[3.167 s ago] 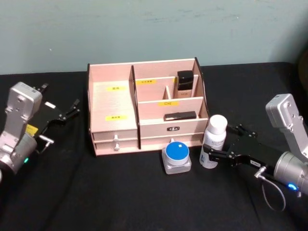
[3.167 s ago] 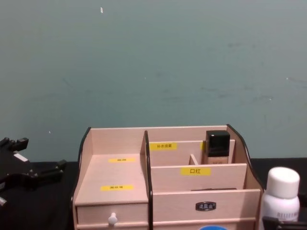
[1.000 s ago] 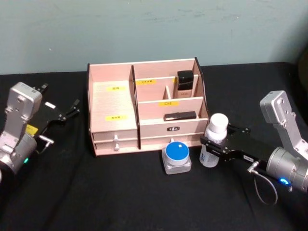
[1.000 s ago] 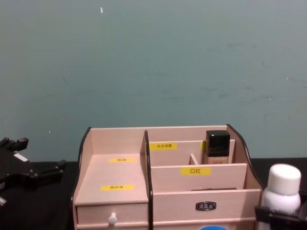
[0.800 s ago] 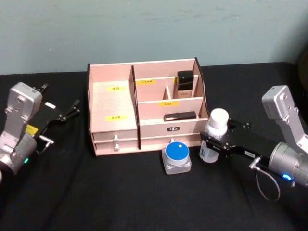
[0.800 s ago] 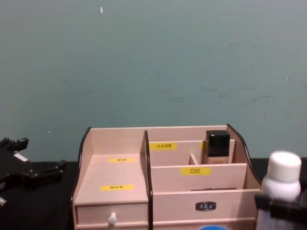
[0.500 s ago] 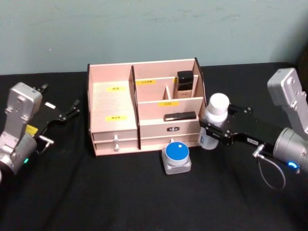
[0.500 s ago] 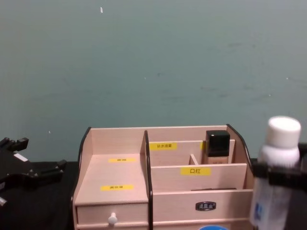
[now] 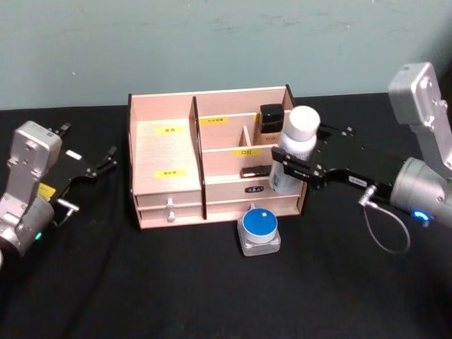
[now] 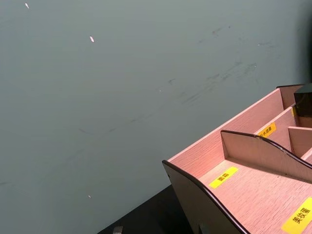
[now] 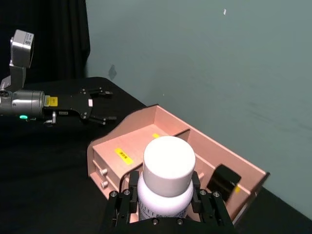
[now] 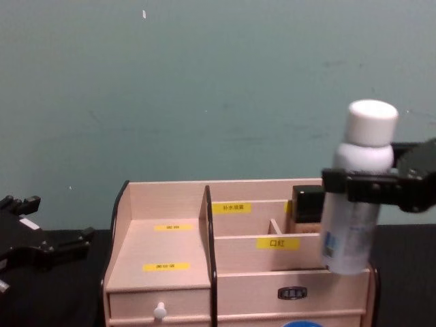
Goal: Pick up the facial cleanser and watermelon frost from the table and place them into the tiered storage box.
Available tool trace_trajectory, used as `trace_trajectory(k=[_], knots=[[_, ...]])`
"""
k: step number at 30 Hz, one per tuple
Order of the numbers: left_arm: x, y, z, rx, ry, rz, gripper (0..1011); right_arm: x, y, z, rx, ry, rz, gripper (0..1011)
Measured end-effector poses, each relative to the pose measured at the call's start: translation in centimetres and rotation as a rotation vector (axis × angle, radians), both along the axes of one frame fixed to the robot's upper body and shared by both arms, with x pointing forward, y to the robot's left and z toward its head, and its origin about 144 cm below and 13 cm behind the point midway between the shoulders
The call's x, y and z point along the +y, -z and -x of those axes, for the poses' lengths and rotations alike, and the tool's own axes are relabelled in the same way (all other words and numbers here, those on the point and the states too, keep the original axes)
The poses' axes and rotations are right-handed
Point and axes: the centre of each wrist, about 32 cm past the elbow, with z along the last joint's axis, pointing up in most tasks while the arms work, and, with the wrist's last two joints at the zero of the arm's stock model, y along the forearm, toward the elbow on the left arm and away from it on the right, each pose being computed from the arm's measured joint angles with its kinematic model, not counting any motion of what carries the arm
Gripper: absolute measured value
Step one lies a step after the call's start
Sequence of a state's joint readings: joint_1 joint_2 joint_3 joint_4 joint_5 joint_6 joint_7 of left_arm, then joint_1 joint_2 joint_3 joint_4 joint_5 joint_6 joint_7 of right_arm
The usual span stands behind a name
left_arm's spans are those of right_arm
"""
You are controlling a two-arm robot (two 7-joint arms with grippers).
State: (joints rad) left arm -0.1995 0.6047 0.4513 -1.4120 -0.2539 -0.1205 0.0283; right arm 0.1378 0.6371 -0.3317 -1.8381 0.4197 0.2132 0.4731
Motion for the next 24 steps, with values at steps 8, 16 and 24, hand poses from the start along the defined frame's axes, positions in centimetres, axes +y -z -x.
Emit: trace_trajectory(k=[8, 16, 24], knots=[[0.0, 0.0, 0.0, 0.000, 0.000, 0.000, 1010, 1.7, -0.6, -2.4, -0.025, -0.023, 0.003, 602], [0.0, 0.0, 0.0, 0.000, 0.000, 0.000, 1010, 3.1, -0.3, -5.3, -0.037, -0.026, -0.006, 602], [0.0, 0.0, 0.0, 0.000, 0.000, 0.000, 1009, 4.2, 0.3, -7.6, -0.027, -0.031, -0.001, 602]])
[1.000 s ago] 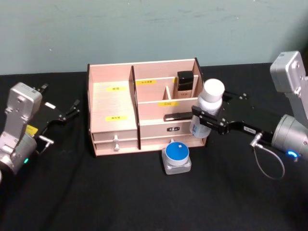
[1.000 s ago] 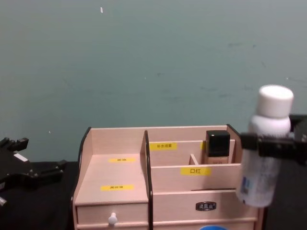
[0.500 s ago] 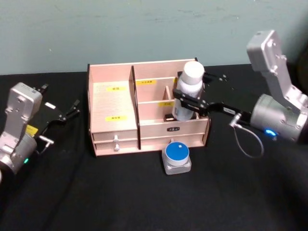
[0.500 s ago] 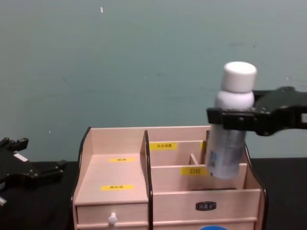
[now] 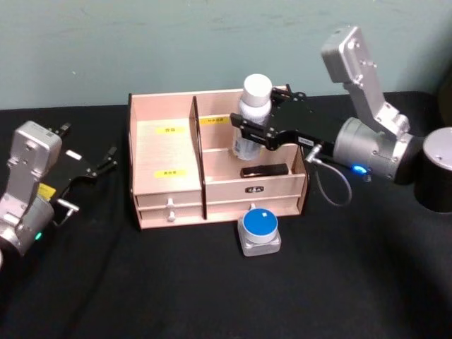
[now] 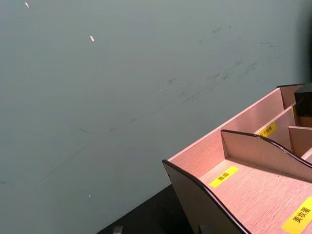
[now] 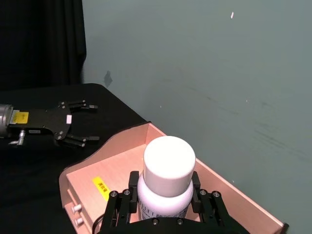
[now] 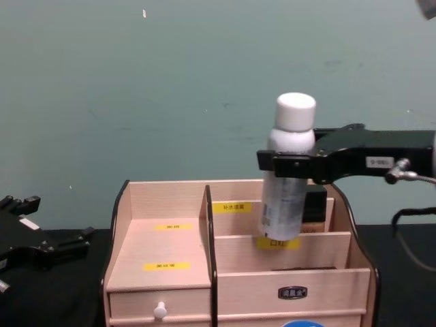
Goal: Pick up the facial cleanser and watermelon frost from the table and place them into the tiered storage box.
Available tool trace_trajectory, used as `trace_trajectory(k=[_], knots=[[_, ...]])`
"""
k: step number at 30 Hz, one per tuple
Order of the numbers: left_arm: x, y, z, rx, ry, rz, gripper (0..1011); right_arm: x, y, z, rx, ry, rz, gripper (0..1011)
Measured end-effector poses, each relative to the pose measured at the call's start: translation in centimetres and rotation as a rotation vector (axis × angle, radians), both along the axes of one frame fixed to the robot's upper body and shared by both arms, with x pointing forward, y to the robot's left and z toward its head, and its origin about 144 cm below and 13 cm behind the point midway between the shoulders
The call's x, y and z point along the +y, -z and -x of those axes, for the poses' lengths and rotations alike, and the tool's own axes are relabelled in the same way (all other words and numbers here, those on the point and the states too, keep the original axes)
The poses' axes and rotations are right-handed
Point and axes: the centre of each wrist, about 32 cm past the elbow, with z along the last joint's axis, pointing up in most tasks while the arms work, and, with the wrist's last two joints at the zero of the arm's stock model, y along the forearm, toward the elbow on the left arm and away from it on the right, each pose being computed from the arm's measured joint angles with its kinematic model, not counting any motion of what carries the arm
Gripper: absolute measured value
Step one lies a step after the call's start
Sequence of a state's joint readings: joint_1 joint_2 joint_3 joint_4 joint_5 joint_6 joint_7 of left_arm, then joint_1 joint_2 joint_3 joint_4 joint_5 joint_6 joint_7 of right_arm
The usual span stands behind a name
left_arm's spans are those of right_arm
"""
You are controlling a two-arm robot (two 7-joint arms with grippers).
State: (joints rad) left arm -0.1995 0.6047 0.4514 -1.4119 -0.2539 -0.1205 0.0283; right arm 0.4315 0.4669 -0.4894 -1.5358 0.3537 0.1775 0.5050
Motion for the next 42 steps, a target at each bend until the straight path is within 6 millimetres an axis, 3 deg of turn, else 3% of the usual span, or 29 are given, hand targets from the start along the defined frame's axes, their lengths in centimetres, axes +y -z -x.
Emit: trace_trajectory(k=[20, 42], knots=[[0.0, 0.0, 0.0, 0.000, 0.000, 0.000, 1010, 2.3, 0.3, -4.3, -0.006, -0.001, 0.009, 602], [0.0, 0.0, 0.0, 0.000, 0.000, 0.000, 1009, 2.7, 1.1, -5.5, 0.011, 0.003, 0.015, 602]])
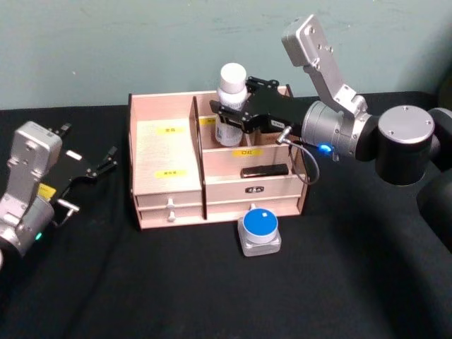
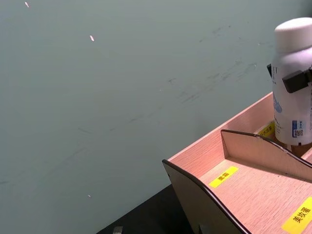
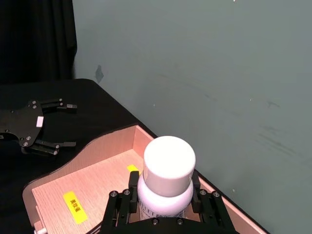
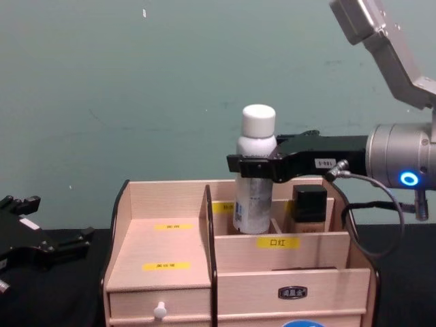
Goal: Pick up the facial cleanser and watermelon frost from the table and place them into the tiered storage box.
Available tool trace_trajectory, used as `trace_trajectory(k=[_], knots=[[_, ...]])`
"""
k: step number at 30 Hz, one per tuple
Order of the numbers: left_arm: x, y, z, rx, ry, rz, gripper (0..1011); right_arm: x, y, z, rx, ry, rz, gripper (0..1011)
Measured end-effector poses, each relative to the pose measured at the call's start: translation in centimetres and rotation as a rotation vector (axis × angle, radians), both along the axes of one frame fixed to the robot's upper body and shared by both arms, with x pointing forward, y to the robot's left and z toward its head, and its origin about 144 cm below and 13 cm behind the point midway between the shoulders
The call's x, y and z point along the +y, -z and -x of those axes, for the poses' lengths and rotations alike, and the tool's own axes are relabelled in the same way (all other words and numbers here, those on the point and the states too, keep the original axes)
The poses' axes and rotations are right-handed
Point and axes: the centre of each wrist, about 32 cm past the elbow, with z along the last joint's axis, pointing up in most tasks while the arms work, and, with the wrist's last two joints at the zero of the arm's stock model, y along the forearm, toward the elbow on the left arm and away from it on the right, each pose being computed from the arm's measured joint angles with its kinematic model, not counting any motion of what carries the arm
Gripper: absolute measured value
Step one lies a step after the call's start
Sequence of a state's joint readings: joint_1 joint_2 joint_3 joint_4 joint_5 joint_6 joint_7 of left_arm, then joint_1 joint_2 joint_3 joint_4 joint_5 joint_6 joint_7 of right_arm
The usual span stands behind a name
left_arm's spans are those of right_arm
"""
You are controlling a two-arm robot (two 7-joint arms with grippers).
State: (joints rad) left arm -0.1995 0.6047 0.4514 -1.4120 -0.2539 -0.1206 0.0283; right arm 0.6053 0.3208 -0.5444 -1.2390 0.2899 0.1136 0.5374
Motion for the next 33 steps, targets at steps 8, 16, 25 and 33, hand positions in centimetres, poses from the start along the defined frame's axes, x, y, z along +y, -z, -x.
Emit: trace_trajectory(k=[8, 16, 25, 33], knots=[[0.0, 0.0, 0.0, 0.000, 0.000, 0.000, 1010, 0.0, 0.9, -0.2, 0.028, 0.000, 0.003, 602], [0.0, 0.0, 0.0, 0.000, 0.000, 0.000, 1010, 0.2, 1.7, -0.3, 0.057, -0.003, 0.005, 602], [0.0, 0.0, 0.0, 0.000, 0.000, 0.000, 1010, 0.2, 2.7, -0.5, 0.094, -0.008, 0.014, 602], [0.0, 0.0, 0.0, 0.000, 0.000, 0.000, 1010, 0.3, 2.9, -0.7, 0.104, -0.007, 0.022, 602]])
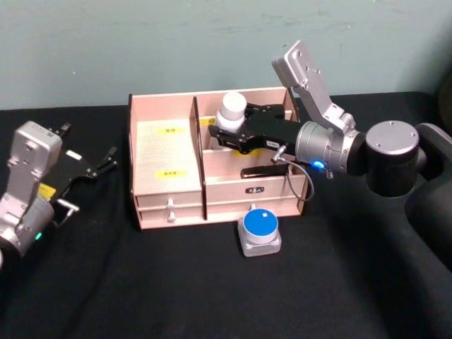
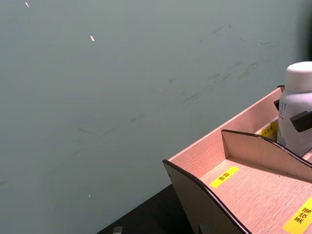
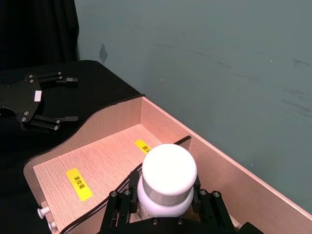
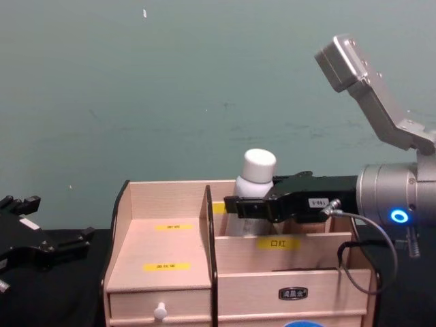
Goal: Pick up the facial cleanser and watermelon frost from the table and place them into the tiered storage box.
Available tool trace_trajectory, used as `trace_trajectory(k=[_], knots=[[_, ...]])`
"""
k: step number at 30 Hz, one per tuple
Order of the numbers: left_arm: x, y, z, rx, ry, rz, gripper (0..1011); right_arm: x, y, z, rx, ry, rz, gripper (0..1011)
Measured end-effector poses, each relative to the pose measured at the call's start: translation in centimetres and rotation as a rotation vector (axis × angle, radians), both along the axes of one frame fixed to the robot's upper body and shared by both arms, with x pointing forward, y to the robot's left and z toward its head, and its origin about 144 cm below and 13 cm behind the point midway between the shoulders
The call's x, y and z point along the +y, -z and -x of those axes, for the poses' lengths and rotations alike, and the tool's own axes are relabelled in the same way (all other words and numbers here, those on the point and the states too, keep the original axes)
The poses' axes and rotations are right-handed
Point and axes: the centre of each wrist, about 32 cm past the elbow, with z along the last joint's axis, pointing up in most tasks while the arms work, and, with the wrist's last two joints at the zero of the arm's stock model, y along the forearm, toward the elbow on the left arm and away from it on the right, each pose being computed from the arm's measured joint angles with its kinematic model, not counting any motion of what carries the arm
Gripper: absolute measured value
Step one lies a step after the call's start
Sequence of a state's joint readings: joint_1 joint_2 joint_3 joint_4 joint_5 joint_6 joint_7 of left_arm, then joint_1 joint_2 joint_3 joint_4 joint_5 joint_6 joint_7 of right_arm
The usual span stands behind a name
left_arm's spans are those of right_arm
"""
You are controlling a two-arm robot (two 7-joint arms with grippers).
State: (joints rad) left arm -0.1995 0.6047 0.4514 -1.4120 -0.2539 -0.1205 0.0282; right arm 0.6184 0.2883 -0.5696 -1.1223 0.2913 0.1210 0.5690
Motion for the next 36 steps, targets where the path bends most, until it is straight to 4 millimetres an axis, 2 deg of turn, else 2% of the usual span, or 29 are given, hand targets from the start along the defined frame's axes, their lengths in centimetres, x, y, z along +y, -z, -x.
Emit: trace_trajectory(k=[13, 14, 15, 16, 18, 25, 30, 36], knots=[[0.0, 0.0, 0.0, 0.000, 0.000, 0.000, 1010, 0.0, 0.0, 0.0, 0.002, 0.000, 0.003, 626], [0.0, 0.0, 0.0, 0.000, 0.000, 0.000, 1010, 0.0, 0.0, 0.0, 0.002, 0.000, 0.003, 683], [0.0, 0.0, 0.0, 0.000, 0.000, 0.000, 1009, 0.0, 0.0, 0.0, 0.002, 0.000, 0.003, 691], [0.0, 0.0, 0.0, 0.000, 0.000, 0.000, 1009, 0.0, 0.0, 0.1, 0.002, 0.000, 0.003, 757], [0.0, 0.0, 0.0, 0.000, 0.000, 0.000, 1010, 0.0, 0.0, 0.1, 0.002, 0.000, 0.003, 774], [0.0, 0.0, 0.0, 0.000, 0.000, 0.000, 1010, -0.1, 0.0, 0.1, 0.001, 0.000, 0.002, 978], [0.0, 0.0, 0.0, 0.000, 0.000, 0.000, 1010, -0.1, -0.3, 0.1, -0.006, -0.002, 0.003, 1002], [0.0, 0.0, 0.0, 0.000, 0.000, 0.000, 1010, -0.4, -2.1, 0.8, -0.015, 0.003, 0.021, 1002]])
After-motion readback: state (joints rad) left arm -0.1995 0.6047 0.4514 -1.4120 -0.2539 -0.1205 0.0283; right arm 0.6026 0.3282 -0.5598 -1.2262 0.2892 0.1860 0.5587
